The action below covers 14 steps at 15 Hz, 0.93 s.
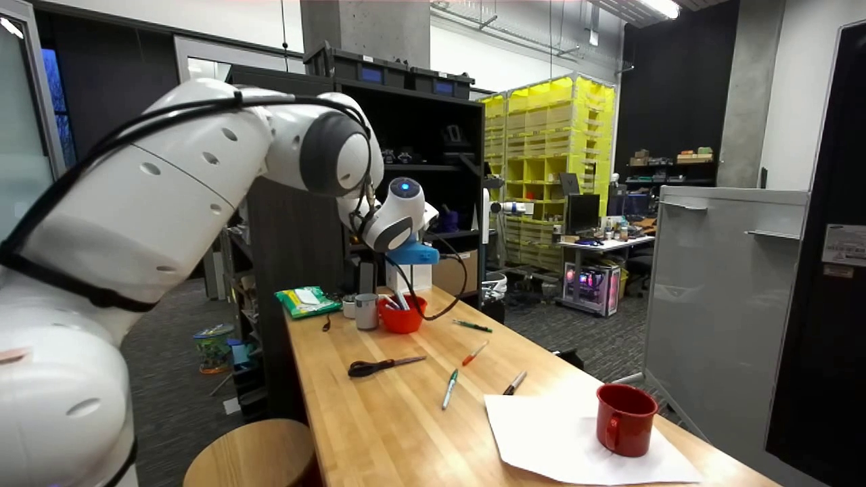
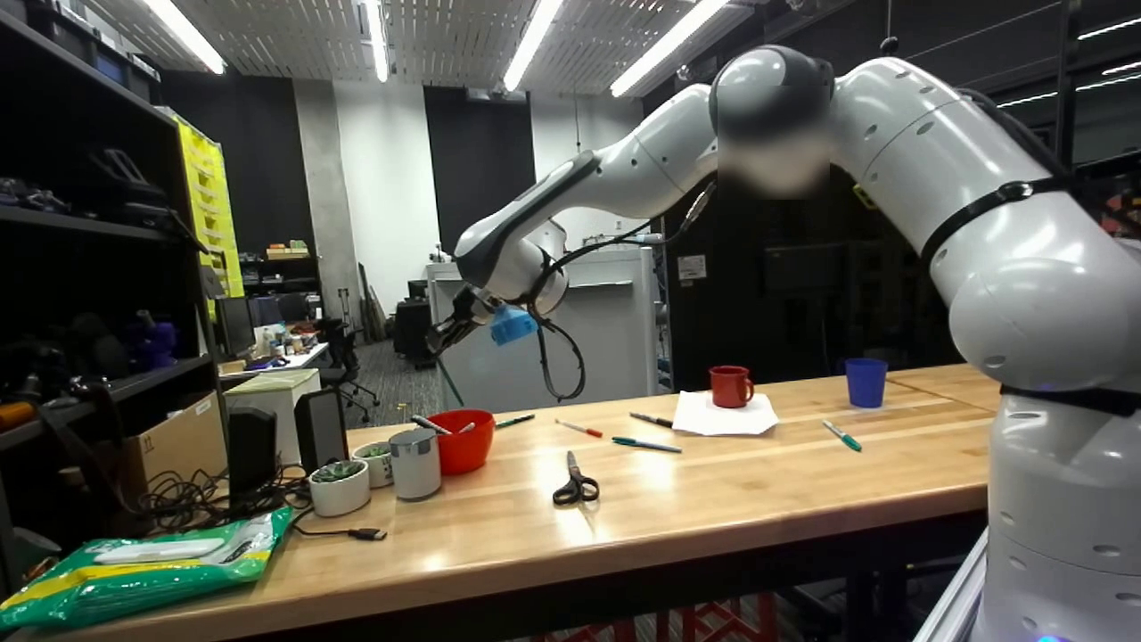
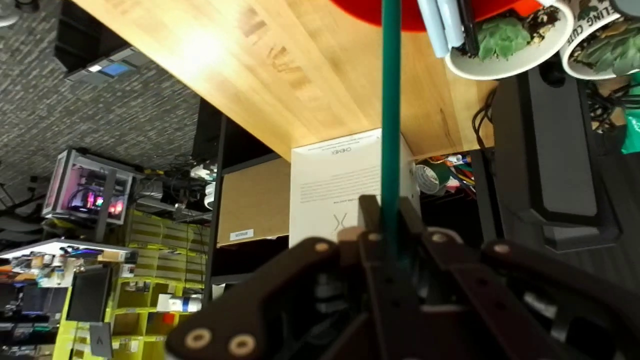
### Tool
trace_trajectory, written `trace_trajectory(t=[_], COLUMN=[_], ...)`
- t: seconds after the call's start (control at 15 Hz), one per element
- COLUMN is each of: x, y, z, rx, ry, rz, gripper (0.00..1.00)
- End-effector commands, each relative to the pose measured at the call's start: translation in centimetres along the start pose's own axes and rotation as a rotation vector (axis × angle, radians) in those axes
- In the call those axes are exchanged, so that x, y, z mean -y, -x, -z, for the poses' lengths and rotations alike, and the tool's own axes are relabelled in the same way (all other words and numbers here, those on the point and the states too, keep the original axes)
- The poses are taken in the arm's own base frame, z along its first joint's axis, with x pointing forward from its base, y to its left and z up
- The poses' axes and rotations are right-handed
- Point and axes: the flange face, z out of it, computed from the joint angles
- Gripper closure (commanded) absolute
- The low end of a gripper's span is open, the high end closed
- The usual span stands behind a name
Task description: Take the green pen out of the orange mug and place it on the right side of the counter.
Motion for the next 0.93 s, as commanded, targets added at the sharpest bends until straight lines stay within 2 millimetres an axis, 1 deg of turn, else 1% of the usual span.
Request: trace_trajectory(t=[0.0, 0.2, 0.33, 0.47, 0.6, 0.87], x=[1.1, 0.8, 0.8, 1.0, 1.8, 3.4], y=[0.7, 2.3, 4.7, 6.7, 8.6, 12.0], z=[6.9, 11.6, 14.0, 15.7, 17.0, 18.9], rx=[0.052, 0.121, 0.21, 0.298, 0.383, 0.538], ry=[0.102, 0.173, 0.215, 0.243, 0.261, 0.282], rz=[0.004, -0.071, -0.133, -0.187, -0.235, -0.337], gripper=[0.97, 0.97, 0.97, 0.97, 0.97, 0.97])
